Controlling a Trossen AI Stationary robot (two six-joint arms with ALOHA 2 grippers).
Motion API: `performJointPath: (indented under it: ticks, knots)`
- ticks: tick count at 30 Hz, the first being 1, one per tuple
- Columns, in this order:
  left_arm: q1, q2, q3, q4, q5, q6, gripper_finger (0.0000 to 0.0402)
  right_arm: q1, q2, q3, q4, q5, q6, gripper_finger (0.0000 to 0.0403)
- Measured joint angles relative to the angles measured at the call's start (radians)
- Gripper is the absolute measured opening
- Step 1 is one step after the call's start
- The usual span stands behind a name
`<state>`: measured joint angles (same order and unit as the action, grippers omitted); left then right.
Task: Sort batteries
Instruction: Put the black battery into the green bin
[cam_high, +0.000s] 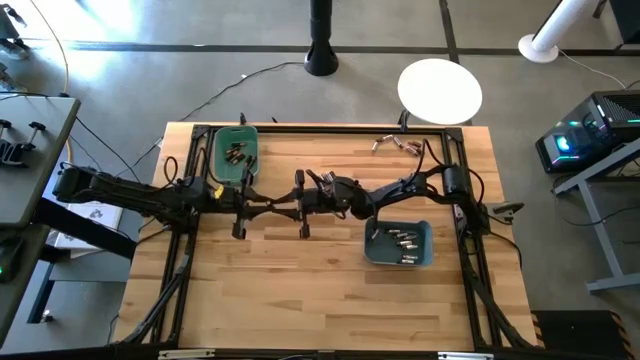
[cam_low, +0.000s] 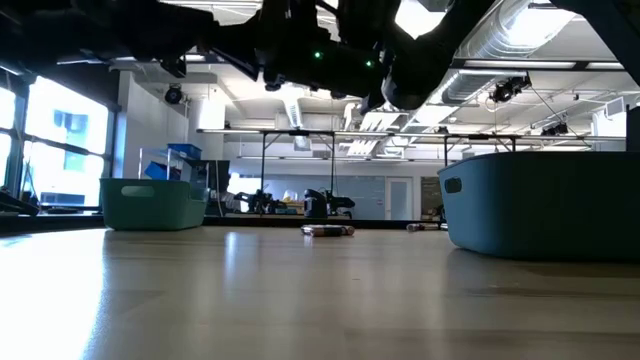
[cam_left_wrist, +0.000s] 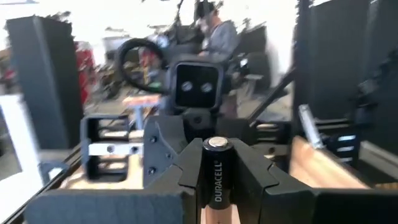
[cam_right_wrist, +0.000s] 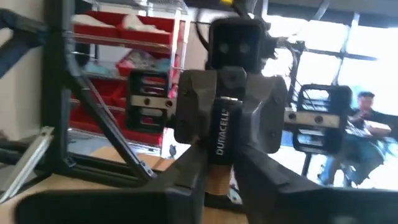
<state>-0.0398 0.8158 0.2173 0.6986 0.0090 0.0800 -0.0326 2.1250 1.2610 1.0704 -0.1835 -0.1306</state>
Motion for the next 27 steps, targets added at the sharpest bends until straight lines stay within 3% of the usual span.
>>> performJointPath:
  ticks: [6,11,16,21,27]
  knots:
    - [-0.034,-0.048,0.12,-0.397,-0.271,0.001,0.0043,-0.028,-0.022,0.001,-0.157,0.068,0.071,0.0159]
    - [-0.019,-0.055,0.26,-0.733,-0.468,-0.121,0.0042,-0.065,-0.126,0.001,-0.434,0.129,0.135,0.0171]
    - [0.065,-0.051,0.38,-0.977,-0.492,-0.192,0.0045,-0.071,-0.233,0.0,-0.776,0.309,0.153,0.0165]
    - [0.153,-0.045,0.435,-1.084,-0.498,-0.233,0.0045,-0.042,-0.293,0.0,-1.073,0.463,0.182,0.0165]
    - [0.406,0.038,0.455,-1.222,-0.443,-0.298,0.0045,0.006,-0.29,0.0,-1.122,0.544,0.183,0.0165]
